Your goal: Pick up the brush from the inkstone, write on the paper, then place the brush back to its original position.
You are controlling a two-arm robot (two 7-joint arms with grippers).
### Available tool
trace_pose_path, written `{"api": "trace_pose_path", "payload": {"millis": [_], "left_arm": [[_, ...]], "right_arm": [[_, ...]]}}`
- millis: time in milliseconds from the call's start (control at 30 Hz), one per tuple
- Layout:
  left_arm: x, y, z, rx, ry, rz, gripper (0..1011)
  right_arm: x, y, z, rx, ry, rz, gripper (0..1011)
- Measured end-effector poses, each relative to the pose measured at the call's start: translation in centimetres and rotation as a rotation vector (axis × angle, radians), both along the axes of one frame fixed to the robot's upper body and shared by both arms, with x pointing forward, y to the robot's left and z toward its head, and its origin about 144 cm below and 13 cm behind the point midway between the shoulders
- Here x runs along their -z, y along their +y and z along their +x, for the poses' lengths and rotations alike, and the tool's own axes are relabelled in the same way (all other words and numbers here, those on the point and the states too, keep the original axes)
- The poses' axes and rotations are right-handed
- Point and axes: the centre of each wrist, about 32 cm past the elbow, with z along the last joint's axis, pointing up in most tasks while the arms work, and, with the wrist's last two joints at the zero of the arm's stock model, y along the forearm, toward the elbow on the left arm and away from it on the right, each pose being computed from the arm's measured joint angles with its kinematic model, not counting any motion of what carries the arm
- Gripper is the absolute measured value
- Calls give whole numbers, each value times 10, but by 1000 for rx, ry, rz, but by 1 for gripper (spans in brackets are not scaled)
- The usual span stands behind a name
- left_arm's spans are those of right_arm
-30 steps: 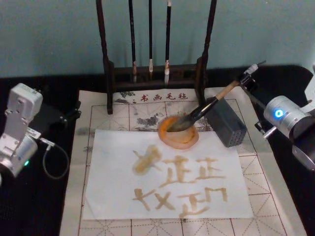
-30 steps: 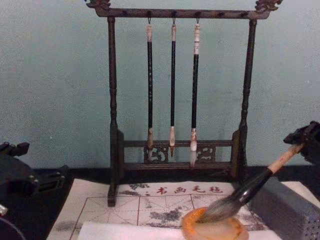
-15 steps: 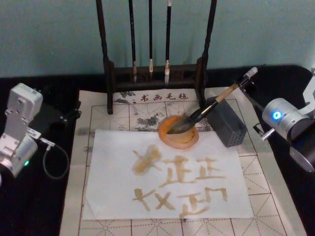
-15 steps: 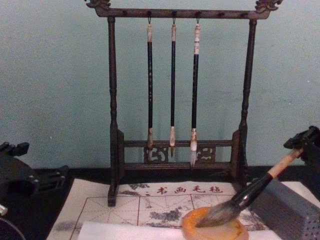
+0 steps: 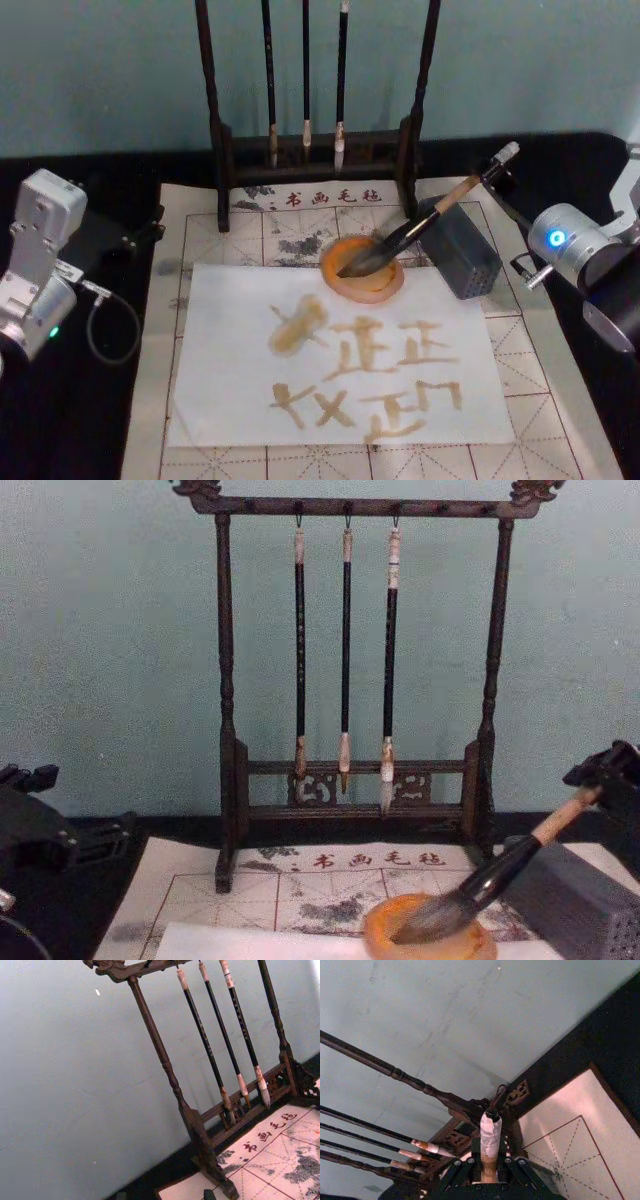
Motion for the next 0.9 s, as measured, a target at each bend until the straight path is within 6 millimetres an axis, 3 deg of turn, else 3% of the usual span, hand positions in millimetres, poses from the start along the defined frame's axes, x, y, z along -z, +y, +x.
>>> {"api": "trace_pose_path", "payload": {"millis": [900], "left_arm": [[0,0,0,0,0,0,1001]], "right_arm": [[1,2,0,6,11,-13,187]]}}
